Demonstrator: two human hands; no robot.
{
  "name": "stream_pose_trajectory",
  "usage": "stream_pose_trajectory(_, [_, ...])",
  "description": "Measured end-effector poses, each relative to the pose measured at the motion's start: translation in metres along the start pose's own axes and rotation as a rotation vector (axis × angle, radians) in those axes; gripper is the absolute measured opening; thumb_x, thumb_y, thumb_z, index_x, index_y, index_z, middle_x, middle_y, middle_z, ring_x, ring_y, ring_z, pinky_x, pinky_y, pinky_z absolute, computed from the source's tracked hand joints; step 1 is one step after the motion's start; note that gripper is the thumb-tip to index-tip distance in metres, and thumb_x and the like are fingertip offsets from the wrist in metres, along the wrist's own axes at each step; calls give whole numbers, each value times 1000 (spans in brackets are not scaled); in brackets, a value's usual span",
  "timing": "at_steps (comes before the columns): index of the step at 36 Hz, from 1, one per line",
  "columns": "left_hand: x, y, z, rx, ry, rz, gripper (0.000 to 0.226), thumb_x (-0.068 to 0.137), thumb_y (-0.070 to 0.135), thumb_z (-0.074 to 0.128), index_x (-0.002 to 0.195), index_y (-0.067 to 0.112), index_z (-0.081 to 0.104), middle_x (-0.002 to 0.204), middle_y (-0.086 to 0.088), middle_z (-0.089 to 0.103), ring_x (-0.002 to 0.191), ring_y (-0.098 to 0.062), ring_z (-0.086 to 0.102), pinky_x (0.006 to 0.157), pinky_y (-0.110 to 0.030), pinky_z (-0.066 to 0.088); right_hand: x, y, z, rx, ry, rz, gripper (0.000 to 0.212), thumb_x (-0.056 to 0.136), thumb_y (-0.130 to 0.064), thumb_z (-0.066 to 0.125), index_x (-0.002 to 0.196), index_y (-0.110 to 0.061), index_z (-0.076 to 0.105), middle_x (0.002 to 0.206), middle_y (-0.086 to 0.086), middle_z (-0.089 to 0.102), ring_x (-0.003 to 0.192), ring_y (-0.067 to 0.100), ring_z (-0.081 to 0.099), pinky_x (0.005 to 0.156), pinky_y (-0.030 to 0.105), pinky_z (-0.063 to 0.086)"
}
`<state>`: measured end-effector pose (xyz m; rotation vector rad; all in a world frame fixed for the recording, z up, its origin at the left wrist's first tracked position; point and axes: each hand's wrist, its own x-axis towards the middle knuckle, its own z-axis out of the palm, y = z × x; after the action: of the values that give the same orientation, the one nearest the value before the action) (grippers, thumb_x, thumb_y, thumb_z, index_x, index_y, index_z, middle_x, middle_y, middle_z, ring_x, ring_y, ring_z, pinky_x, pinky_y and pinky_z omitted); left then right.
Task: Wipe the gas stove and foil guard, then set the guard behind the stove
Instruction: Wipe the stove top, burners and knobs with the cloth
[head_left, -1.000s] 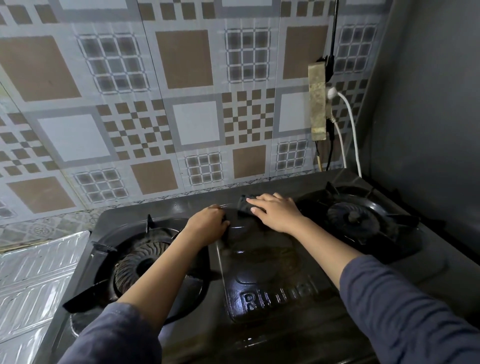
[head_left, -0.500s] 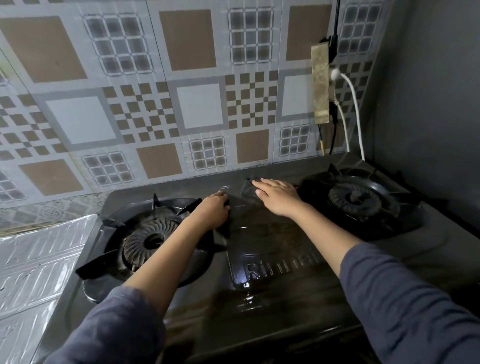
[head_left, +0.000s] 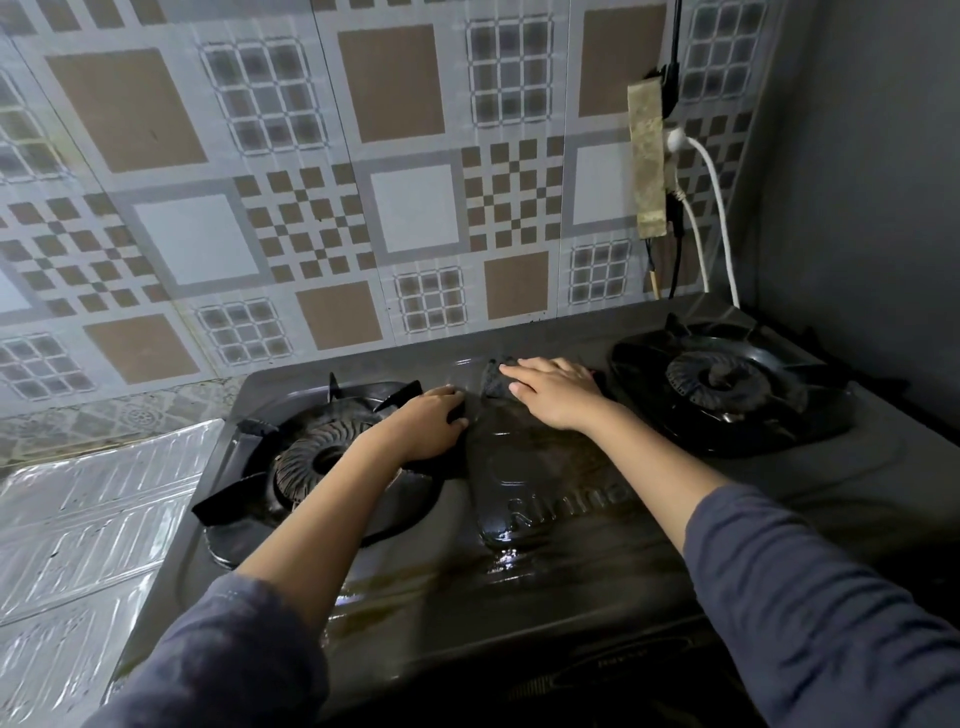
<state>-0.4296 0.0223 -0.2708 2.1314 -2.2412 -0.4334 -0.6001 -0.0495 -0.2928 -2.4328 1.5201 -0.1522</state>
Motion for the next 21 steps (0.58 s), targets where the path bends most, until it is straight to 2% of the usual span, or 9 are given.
stream_pose_trajectory(9, [-10,-1,-2,-2,-35,-30,57,96,31,44,146,12,27,156,-5,21,143,-22,21,116,-31,16,-6,-5,4,4,-10,-46,43,100,-42,22,143,-41,25,155,-10,20,141,23,19,113,44,13])
stream_pose_trajectory(15, [-17,-1,-2,-7,-41,-40,57,95,28,45,146,14,25,156,-3,22,142,-23,24,115,-31,19,-11,-12,9,5,-8,-87,42,100,-42,23,142,-43,26,155,-11,22,141,22,20,113,43,13])
stream_pose_trajectory(21, [-21,-2,-3,-7,-56,-39,59,94,26,45,147,16,22,157,-1,17,144,-21,19,116,-30,15,-17,-16,12,24,13,-131,41,100,-40,26,140,-44,30,153,-13,24,140,19,21,114,44,13])
